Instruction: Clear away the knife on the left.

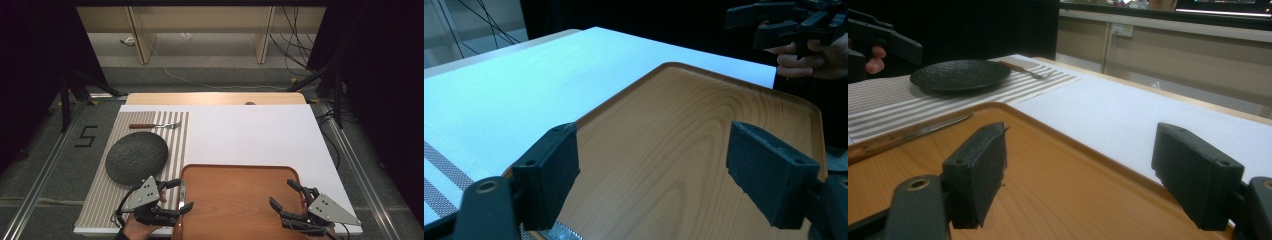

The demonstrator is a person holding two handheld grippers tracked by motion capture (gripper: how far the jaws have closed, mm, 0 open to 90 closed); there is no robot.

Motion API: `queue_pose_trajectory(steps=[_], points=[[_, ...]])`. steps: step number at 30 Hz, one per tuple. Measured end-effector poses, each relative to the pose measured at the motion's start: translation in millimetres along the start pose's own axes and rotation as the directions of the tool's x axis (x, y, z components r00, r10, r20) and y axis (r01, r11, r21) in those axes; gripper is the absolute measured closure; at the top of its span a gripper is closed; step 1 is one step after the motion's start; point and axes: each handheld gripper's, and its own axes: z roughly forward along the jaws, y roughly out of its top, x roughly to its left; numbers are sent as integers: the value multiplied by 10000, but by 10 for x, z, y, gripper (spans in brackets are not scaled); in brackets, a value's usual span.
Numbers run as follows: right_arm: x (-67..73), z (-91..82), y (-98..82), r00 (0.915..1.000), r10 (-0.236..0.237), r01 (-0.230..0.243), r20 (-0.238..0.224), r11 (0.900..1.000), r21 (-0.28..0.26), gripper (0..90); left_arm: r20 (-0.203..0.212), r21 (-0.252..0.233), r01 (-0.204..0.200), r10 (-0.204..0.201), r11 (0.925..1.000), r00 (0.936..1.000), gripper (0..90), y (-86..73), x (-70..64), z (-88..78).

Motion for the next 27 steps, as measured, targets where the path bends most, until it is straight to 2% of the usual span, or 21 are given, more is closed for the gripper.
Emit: queue_pose_trajectory(steps=[6, 10, 18, 27], points=[[-4, -2, -3, 10000, 32, -32, 23, 10000, -9, 231, -80, -582, 34, -39, 9983, 10000, 190, -30, 4, -81], [-5, -1, -4, 10000, 35, -35, 11, 10000, -15, 231, -197, -719, 134, -148, 9973, 9997, 183, -52, 15, -120], [-5, -1, -4, 10000, 44, -44, 7, 10000, -17, 230, -339, -945, 133, -166, 9954, 9993, 184, -79, 23, -183], [-6, 1, -5, 10000, 36, -36, 3, 10000, -4, 231, -302, -905, 173, -201, 9957, 9993, 184, -86, 23, -179]])
